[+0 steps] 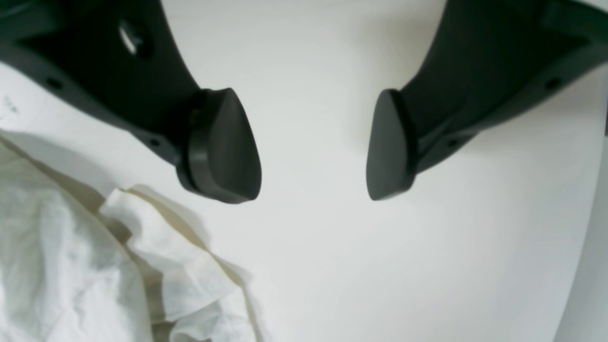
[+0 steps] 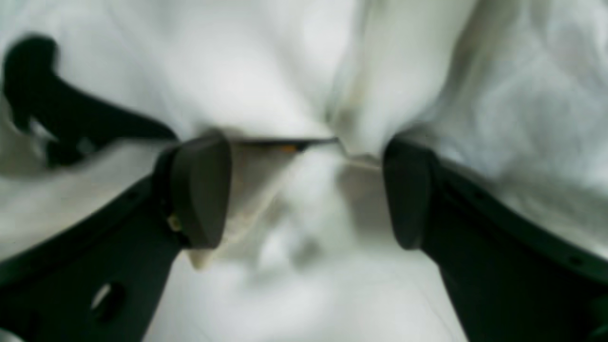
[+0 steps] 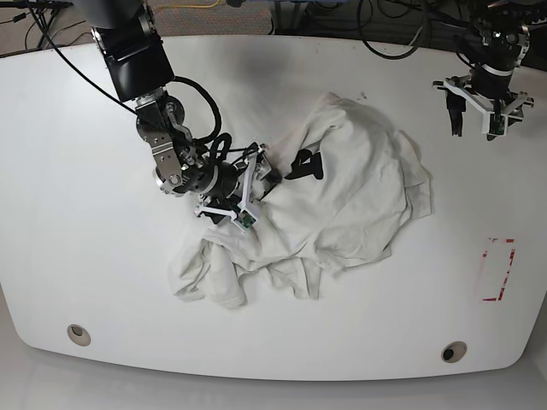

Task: Fold the T-shirt properly
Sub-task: 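Grasp the shirt fabric near the black print with the right gripper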

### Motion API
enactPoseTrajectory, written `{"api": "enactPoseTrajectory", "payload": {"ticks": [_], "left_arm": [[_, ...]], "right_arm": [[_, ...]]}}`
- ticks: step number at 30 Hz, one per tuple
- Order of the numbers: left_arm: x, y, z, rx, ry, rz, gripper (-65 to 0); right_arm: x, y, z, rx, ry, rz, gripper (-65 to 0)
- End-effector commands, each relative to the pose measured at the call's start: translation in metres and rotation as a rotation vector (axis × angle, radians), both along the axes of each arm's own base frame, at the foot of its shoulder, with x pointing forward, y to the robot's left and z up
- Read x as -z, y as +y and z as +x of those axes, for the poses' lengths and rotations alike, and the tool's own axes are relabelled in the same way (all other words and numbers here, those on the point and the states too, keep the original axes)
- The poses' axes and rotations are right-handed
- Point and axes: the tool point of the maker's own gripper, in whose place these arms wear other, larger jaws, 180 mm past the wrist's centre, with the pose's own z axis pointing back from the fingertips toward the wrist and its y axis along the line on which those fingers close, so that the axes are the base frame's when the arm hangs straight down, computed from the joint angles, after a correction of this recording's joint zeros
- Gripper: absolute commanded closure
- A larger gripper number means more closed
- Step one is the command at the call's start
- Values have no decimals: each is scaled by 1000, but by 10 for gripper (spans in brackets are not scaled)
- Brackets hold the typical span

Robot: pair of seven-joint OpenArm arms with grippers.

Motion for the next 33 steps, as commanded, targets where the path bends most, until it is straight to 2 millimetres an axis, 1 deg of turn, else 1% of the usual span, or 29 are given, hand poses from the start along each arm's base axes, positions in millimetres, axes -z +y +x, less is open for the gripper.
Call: {"api": "enactPoseTrajectory", "payload": {"ticks": [1, 6, 12, 18, 20, 26, 28, 30, 33], "left_arm": [[-12, 0, 6, 12, -37, 7, -379], [-11, 0, 5, 13, -30, 4, -379], [-14, -4, 10, 19, -56, 0, -378], [-16, -4, 12, 16, -68, -2, -377], [-15, -3, 14, 11, -67, -2, -380], [-16, -2, 17, 5, -76, -5, -379], [-16, -2, 18, 5, -77, -6, -378], [-17, -3, 21, 12, -81, -8, -378], [-19, -4, 23, 14, -85, -6, -380]], "right_arm": [[-12, 0, 9, -3, -55, 9, -481], [-5, -2, 2, -12, -77, -28, -482], [5, -2, -17, -32, -105, -71, -487], [0, -3, -28, 0, -131, -56, -489], [-11, -5, -30, 39, -154, -30, -494], [-15, -9, -28, 78, -155, -13, -496], [-15, -8, -30, 81, -150, -10, -492], [-7, 0, -39, 58, -120, -6, -464], [-5, 4, -40, 47, -111, -1, -411]]}}
